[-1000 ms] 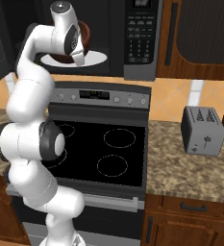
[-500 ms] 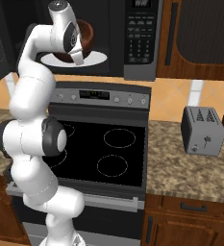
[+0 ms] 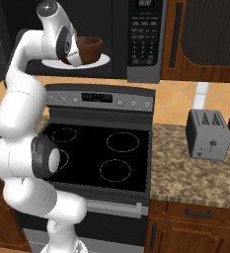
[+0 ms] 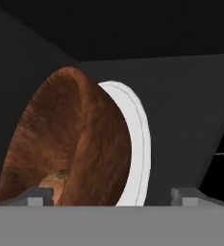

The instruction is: Pick the onion from the sink and place it in the bowl. Then pick the bowl and place it in the microwave. Then close the microwave door and press the start button.

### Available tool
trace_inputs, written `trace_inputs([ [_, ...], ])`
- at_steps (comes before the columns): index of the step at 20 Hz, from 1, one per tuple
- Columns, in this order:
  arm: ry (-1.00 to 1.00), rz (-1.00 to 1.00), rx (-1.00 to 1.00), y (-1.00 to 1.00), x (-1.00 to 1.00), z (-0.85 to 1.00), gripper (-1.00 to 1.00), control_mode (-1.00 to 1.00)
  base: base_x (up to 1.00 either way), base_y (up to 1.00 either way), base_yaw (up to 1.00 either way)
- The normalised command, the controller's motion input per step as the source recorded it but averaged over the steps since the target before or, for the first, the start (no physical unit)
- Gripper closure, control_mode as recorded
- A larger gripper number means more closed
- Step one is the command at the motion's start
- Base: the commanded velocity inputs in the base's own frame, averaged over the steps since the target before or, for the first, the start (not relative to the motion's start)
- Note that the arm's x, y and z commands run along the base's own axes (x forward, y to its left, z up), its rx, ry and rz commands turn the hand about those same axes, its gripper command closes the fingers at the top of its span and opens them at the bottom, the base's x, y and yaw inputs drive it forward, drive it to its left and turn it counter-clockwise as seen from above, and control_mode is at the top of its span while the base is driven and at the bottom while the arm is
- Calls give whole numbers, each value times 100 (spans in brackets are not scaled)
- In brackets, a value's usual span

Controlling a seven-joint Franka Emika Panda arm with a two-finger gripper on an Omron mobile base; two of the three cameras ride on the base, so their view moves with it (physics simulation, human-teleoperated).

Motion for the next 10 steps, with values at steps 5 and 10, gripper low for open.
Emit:
trace_inputs([
  [5,-24,1,-4,1,-91,-41,-100,-100,0,0,0],
  [10,-20,0,-13,-2,-91,-16,-100,-100,0,0,0],
])
